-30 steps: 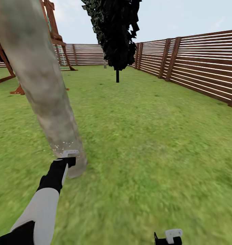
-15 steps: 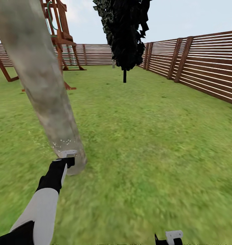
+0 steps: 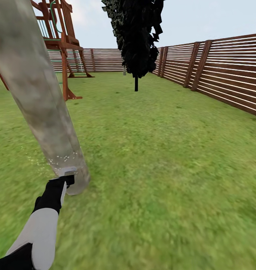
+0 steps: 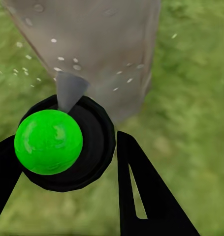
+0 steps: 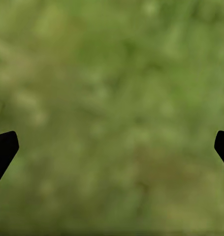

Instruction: In the garden, pick up the pesticide atomizer on the floor and spray pesticide onto both trees until each tree trunk is fully covered.

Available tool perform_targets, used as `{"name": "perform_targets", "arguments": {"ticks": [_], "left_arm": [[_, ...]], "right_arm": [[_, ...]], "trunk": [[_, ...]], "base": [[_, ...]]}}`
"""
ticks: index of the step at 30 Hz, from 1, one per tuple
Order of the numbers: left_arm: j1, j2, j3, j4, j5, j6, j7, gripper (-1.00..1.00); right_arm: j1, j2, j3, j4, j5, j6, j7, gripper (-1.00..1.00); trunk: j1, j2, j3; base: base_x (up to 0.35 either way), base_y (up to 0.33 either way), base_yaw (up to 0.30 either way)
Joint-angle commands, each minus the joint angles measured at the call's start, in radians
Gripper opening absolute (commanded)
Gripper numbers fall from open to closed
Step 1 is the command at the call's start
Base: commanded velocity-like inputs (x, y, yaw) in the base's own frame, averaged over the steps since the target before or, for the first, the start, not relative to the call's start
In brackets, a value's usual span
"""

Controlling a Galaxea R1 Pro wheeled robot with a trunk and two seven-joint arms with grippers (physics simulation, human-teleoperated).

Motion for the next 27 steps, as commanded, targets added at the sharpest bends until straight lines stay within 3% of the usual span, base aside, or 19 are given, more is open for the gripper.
{"name": "perform_targets", "arguments": {"ticks": [1,11,14,17,21,27], "left_arm": [[-0.001,-0.001,0.005,-0.001,-0.004,0.003,-0.002,-1.00],[0.001,0.001,0.008,0.001,-0.011,0.002,-0.002,-1.00],[0.030,0.027,0.009,0.000,-0.008,0.002,-0.001,-1.00],[0.042,0.042,0.007,0.002,-0.008,0.001,-0.001,-1.00],[0.049,0.032,0.001,0.002,-0.006,0.000,0.001,-1.00],[0.050,0.039,-0.002,-0.001,-0.004,0.002,-0.001,-1.00]], "right_arm": [[-0.001,0.000,-0.006,0.001,0.011,-0.003,-0.005,1.00],[-0.001,0.001,-0.007,-0.009,0.010,-0.008,-0.007,1.00],[-0.001,-0.008,-0.007,-0.128,0.010,-0.009,-0.006,1.00],[-0.001,-0.005,-0.008,-0.190,0.009,-0.009,-0.004,1.00],[-0.001,-0.005,-0.006,-0.201,0.012,-0.009,-0.001,1.00],[-0.002,-0.005,-0.005,-0.201,0.014,-0.010,-0.002,1.00]], "trunk": [[0.000,0.000,-0.001],[0.000,0.000,-0.001],[0.000,0.000,-0.001],[0.000,0.000,-0.001],[0.000,0.000,-0.001],[0.000,0.000,-0.001]], "base": [[0.000,0.000,0.000],[0.000,0.000,0.000],[0.000,0.000,0.000],[0.000,0.000,0.000],[0.000,-0.005,0.000],[0.062,-0.232,0.000]]}}
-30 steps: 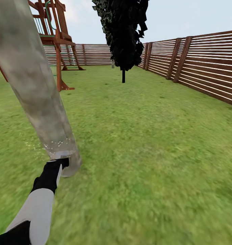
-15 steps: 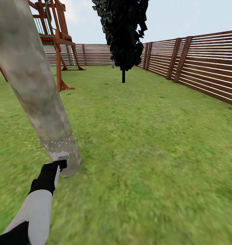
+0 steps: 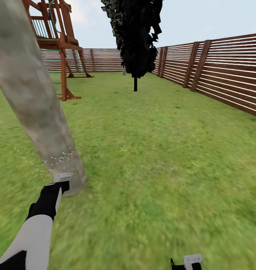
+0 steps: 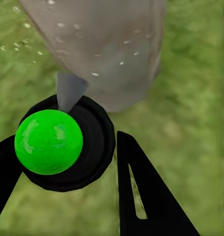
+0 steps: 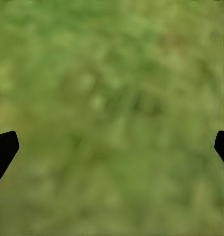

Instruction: In the garden, pick up the pesticide atomizer on the floor and spray pesticide onto both trees until each tree trunk is fully covered.

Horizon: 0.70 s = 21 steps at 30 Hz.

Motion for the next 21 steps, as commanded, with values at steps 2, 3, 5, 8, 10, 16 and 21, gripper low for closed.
{"name": "perform_targets", "arguments": {"ticks": [2,3,5,8,10,16,21], "left_arm": [[-0.001,0.000,0.003,-0.002,-0.004,0.004,-0.002,-1.00],[-0.001,0.001,0.004,-0.002,-0.005,0.004,-0.002,-1.00],[-0.001,0.003,0.007,-0.002,-0.006,0.003,-0.002,-1.00],[-0.001,0.004,0.012,-0.002,-0.008,0.003,-0.001,-1.00],[0.006,0.005,0.013,-0.001,-0.009,0.002,0.000,-1.00],[0.057,-0.008,0.008,0.010,0.001,-0.095,0.099,-1.00],[0.092,-0.034,0.007,0.030,0.000,-0.140,0.107,-1.00]], "right_arm": [[0.000,-0.002,-0.004,0.002,0.011,-0.004,-0.006,1.00],[0.000,-0.002,-0.004,0.002,0.011,-0.004,-0.007,1.00],[0.000,-0.002,-0.004,0.002,0.011,-0.004,-0.009,1.00],[-0.001,-0.003,-0.004,0.002,0.011,-0.005,-0.009,1.00],[0.000,-0.003,-0.004,0.002,0.011,-0.005,-0.009,1.00],[-0.001,-0.002,-0.003,0.001,0.011,-0.005,-0.009,1.00],[0.000,-0.001,-0.003,0.004,0.011,-0.056,-0.006,1.00]], "trunk": [[0.000,0.000,-0.001],[0.000,0.000,-0.001],[0.000,0.000,-0.001],[0.000,0.000,-0.001],[0.000,0.000,-0.001],[0.000,0.000,-0.001],[0.000,0.000,-0.001]], "base": [[0.136,-0.266,0.019],[0.152,-0.261,0.127],[0.183,-0.238,0.230],[0.226,-0.198,0.266],[0.226,-0.196,0.270],[0.217,-0.201,0.267],[0.208,-0.206,0.078]]}}
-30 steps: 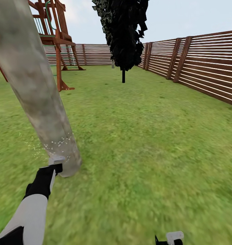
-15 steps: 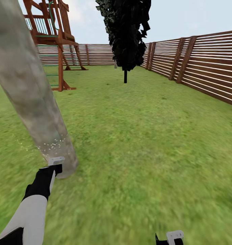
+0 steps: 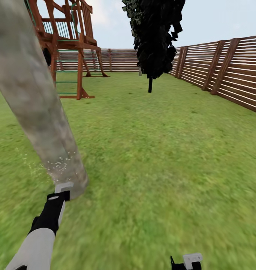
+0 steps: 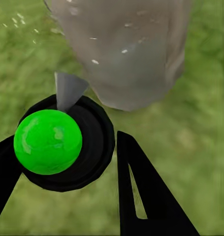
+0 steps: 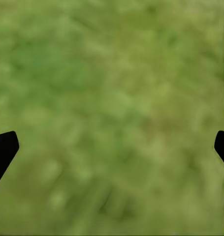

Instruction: In the garden, pick up the pesticide atomizer on the floor and spray pesticide onto both trees until each tree trunk is fully covered.

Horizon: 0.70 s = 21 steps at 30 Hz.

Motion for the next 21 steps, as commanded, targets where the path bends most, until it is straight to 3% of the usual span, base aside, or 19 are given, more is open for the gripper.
{"name": "perform_targets", "arguments": {"ticks": [1,4,6,13,21], "left_arm": [[0.008,-0.002,0.002,-0.005,-0.006,-0.001,-0.001,-1.00],[0.016,-0.005,0.002,-0.006,-0.008,-0.089,0.002,-1.00],[0.017,-0.008,0.006,-0.005,-0.007,-0.109,0.034,-1.00],[0.018,-0.010,0.009,0.000,-0.006,-0.112,0.047,-1.00],[0.018,-0.008,0.060,-0.004,-0.003,-0.114,0.059,-1.00]], "right_arm": [[-0.001,-0.001,-0.005,0.003,0.011,-0.005,-0.005,1.00],[0.000,-0.004,-0.005,0.005,0.012,-0.007,-0.005,1.00],[0.000,-0.004,-0.005,0.006,0.012,-0.007,-0.005,1.00],[0.000,-0.004,-0.005,0.006,0.010,-0.008,-0.007,1.00],[-0.001,-0.005,-0.005,0.007,0.010,-0.008,-0.008,1.00]], "trunk": [[0.000,0.000,-0.001],[0.000,0.000,-0.001],[0.000,0.000,-0.001],[0.000,0.000,-0.001],[0.000,0.000,-0.001]], "base": [[0.185,-0.221,0.004],[0.183,-0.224,0.001],[0.142,-0.237,0.000],[-0.062,-0.270,0.007],[0.041,-0.259,0.259]]}}
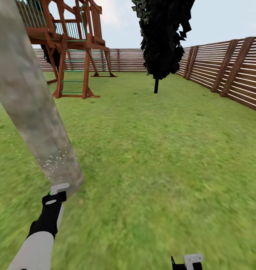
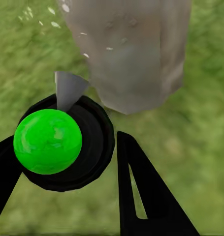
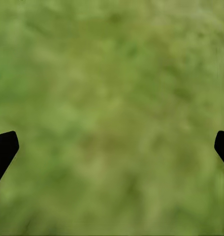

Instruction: In the garden, pick up the pesticide atomizer on the floor and spray pesticide onto both trees until each tree trunk is fully covered.

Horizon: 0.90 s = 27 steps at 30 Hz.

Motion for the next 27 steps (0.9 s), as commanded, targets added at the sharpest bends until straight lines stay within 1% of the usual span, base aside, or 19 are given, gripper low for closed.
{"name": "perform_targets", "arguments": {"ticks": [1,12,18,20,22,24,27], "left_arm": [[-0.001,-0.002,0.003,0.001,-0.009,0.004,-0.001,-1.00],[-0.001,-0.005,-0.001,0.006,-0.011,0.004,-0.002,-1.00],[-0.003,-0.005,-0.004,0.007,-0.019,0.028,-0.005,-1.00],[-0.004,-0.004,-0.006,0.007,-0.019,0.066,-0.005,-1.00],[-0.003,-0.010,-0.006,0.011,-0.018,0.098,-0.003,-1.00],[-0.003,-0.023,-0.007,0.024,-0.020,0.101,0.000,-1.00],[-0.003,-0.026,-0.006,0.026,-0.019,0.098,0.001,-1.00]], "right_arm": [[0.000,0.000,-0.004,0.001,0.011,-0.003,-0.005,1.00],[0.000,0.000,-0.005,0.001,0.011,-0.003,-0.005,1.00],[0.000,0.000,-0.005,0.001,0.011,-0.003,-0.005,1.00],[0.000,0.000,-0.005,0.001,0.011,-0.003,-0.005,1.00],[0.000,0.000,-0.005,0.001,0.011,-0.003,-0.005,1.00],[0.000,-0.002,-0.006,0.001,0.011,-0.003,-0.005,1.00],[0.000,-0.004,-0.006,0.001,0.011,-0.003,-0.005,1.00]], "trunk": [[0.000,0.000,-0.001],[0.000,0.000,-0.001],[0.000,0.000,-0.001],[0.000,0.000,-0.001],[0.000,0.000,-0.001],[0.000,0.000,-0.001],[0.000,0.000,-0.001]], "base": [[0.072,-0.100,0.278],[0.005,-0.006,0.278],[0.293,0.000,0.278],[0.335,0.000,0.246],[0.324,-0.032,0.077],[0.127,-0.209,0.010],[0.014,-0.266,0.001]]}}
